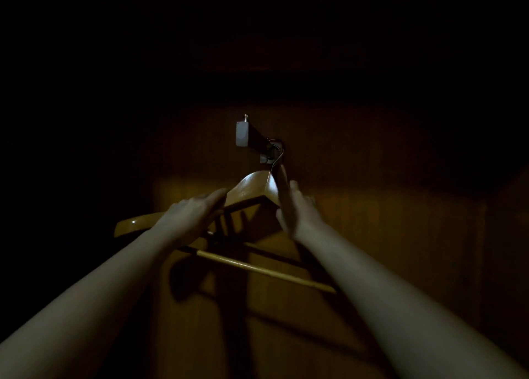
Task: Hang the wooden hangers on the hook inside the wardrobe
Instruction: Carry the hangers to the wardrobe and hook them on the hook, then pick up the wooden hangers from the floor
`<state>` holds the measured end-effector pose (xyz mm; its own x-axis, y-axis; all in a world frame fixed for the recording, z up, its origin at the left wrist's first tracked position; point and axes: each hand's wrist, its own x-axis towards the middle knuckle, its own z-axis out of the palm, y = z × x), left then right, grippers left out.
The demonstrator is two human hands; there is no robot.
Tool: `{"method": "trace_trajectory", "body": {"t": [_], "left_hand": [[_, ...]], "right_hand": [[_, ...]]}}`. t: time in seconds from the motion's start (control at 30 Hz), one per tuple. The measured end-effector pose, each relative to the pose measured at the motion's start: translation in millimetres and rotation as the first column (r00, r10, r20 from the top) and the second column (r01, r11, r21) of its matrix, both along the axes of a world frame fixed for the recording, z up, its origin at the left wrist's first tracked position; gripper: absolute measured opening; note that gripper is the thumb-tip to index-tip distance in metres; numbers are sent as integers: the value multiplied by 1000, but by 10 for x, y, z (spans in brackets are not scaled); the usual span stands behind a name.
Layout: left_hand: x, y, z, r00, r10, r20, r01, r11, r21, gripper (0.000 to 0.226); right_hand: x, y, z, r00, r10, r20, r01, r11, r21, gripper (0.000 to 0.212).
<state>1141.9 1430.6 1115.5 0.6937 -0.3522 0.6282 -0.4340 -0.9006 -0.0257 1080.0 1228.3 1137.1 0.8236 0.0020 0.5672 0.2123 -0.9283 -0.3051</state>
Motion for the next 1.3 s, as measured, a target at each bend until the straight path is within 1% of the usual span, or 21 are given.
{"method": "trace_trajectory", "body": {"t": [0.07,0.1,0.13,0.23,0.27,0.33,0.37,0.43,0.47,0.5,0.53,0.6,0.7,0.83,0.93,1.07,1.2,1.27,1.3], "left_hand": [[89,22,-104,998,-21,-51,19,999,-47,53],[126,30,-151,998,-26,-54,23,998,-64,53],[151,36,-196,999,-25,-38,22,997,-71,54],[168,10,-296,997,-34,76,40,996,-79,56],[166,-9,-326,994,-35,107,44,996,-83,57],[157,-48,-378,991,-1,131,12,996,-86,59],[147,-59,-400,993,28,113,-17,995,-97,61],[122,-77,-465,995,81,53,-74,989,-127,65],[104,-81,-504,995,96,25,-92,985,-144,68],[75,-88,-541,995,101,-2,-99,981,-167,68],[42,-91,-578,995,96,-23,-99,977,-189,66],[-41,-102,-641,997,73,-25,-76,974,-211,61],[-237,-124,-722,1000,10,-28,-14,986,-164,61],[-605,-86,-810,976,-180,-124,172,982,-73,61],[-904,-30,-899,934,-286,-212,302,952,45,58],[-1215,78,-1107,866,-378,-328,429,898,100,56],[-1381,212,-1491,791,-415,-449,523,839,148,53],[-1447,291,-1739,720,-431,-544,576,808,123,50],[-1508,330,-1893,668,-438,-602,601,794,89,47]], "right_hand": [[58,22,-104,999,-14,-36,11,998,-70,62],[104,27,-153,999,-23,-31,20,993,-114,62],[175,23,-200,1000,-21,-11,20,993,-117,60],[325,-2,-296,995,48,83,-59,989,138,49],[339,-13,-320,993,52,104,-71,980,187,48],[334,-47,-376,994,63,92,-81,975,204,49],[306,-66,-405,997,60,55,-69,983,168,53],[247,-124,-488,1000,7,-8,-6,999,46,75],[230,-169,-531,999,-40,-18,40,999,-16,74],[205,-206,-575,997,-83,-11,81,994,-78,65],[167,-232,-619,994,-112,-1,112,988,-107,62],[78,-261,-693,991,-132,18,133,984,-121,64],[-109,-228,-762,987,-152,59,161,963,-215,66],[-497,-82,-826,985,-164,48,171,931,-322,60],[-851,10,-957,988,-156,-16,139,923,-360,56],[-1260,114,-1252,971,-187,-147,128,931,-341,53],[-1669,268,-1677,904,-267,-334,158,934,-321,52],[-1887,369,-1919,856,-296,-424,186,941,-282,51],[-2021,427,-2084,823,-312,-474,210,943,-257,50]]}}
